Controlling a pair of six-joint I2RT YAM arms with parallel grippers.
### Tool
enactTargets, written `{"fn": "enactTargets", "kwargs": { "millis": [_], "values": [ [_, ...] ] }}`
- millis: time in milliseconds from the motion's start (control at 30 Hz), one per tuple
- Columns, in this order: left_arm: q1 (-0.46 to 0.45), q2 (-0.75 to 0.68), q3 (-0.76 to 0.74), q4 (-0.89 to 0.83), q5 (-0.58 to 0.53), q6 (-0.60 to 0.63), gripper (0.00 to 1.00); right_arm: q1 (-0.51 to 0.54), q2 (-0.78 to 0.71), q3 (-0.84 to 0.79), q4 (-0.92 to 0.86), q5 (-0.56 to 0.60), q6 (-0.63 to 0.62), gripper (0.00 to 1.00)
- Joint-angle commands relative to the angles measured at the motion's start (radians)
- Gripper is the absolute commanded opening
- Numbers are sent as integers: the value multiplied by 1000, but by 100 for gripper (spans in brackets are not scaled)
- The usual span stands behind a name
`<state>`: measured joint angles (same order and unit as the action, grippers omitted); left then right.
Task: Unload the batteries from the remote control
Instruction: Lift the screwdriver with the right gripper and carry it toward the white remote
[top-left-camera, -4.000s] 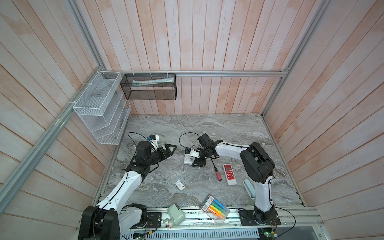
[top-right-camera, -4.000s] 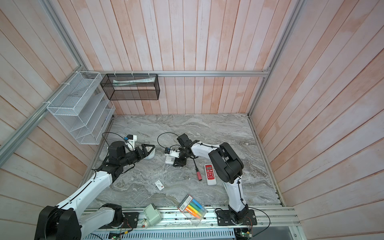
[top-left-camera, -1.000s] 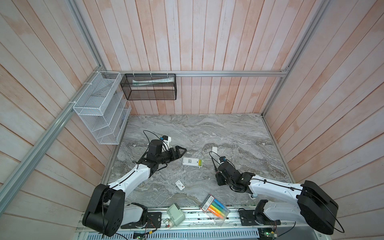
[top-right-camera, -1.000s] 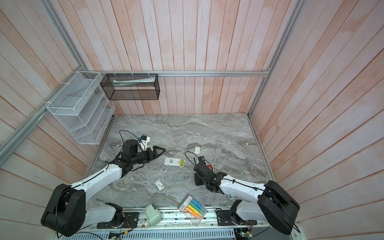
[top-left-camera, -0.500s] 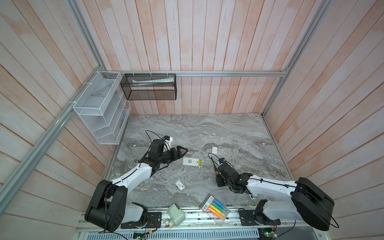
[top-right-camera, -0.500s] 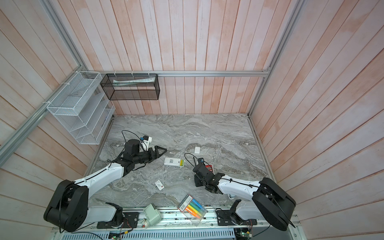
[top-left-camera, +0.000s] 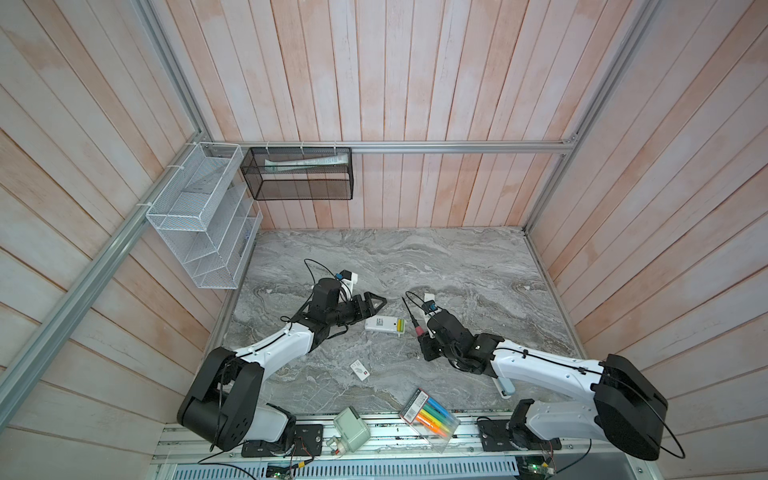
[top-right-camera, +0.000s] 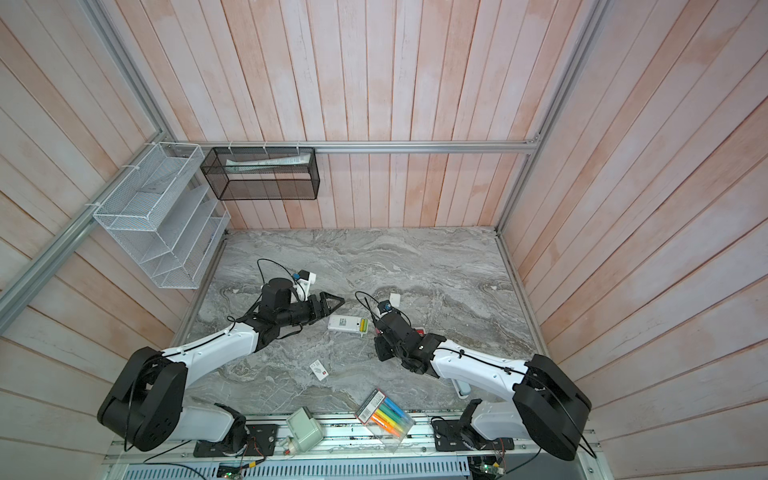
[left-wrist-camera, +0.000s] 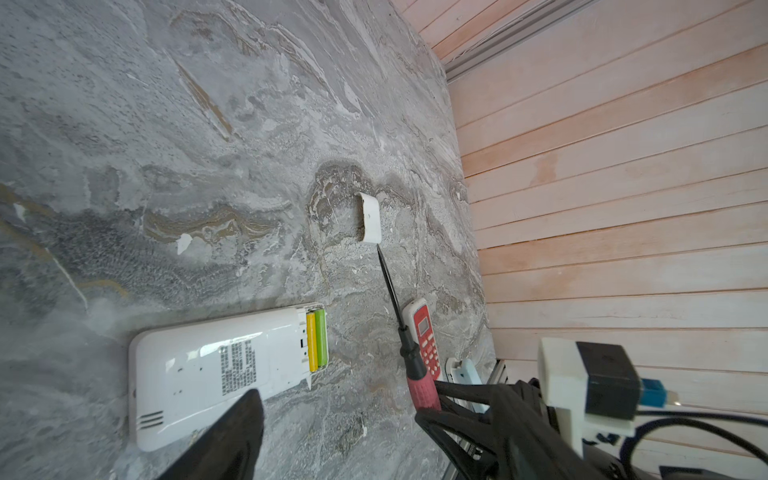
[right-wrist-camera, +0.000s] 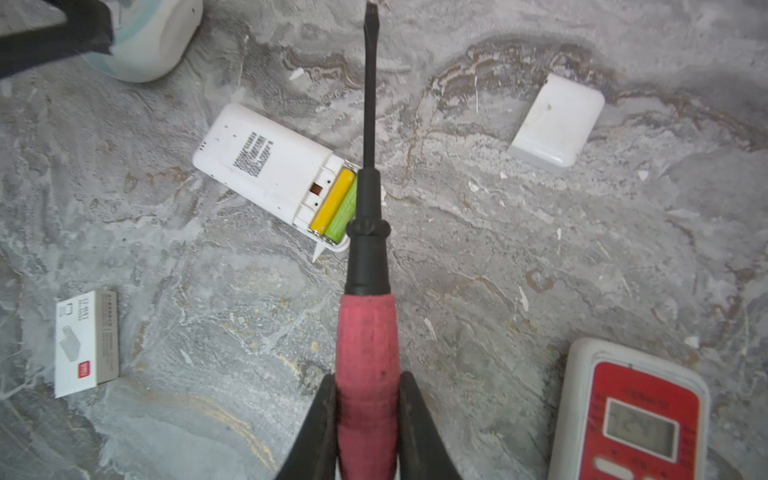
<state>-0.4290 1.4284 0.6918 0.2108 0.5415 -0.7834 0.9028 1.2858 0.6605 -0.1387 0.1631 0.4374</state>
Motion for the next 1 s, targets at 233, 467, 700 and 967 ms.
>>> {"fn": "enactTargets", "kwargs": {
  "millis": [233,467,700,967],
  "values": [
    [-52,95,92,110,-26,-40,78,22,-6,100,-47,-59,-81,0],
    [-66,163,114,157,0,-82,66,28,-16,118,-26,-101,-77,0],
    [-68,173,97,213,-1,-118,52,30,-15,133,-9,-130,-82,0],
    [-68,173,97,215,3,-126,29,30,-2,155,-7,-134,-95,0]
  ]
}}
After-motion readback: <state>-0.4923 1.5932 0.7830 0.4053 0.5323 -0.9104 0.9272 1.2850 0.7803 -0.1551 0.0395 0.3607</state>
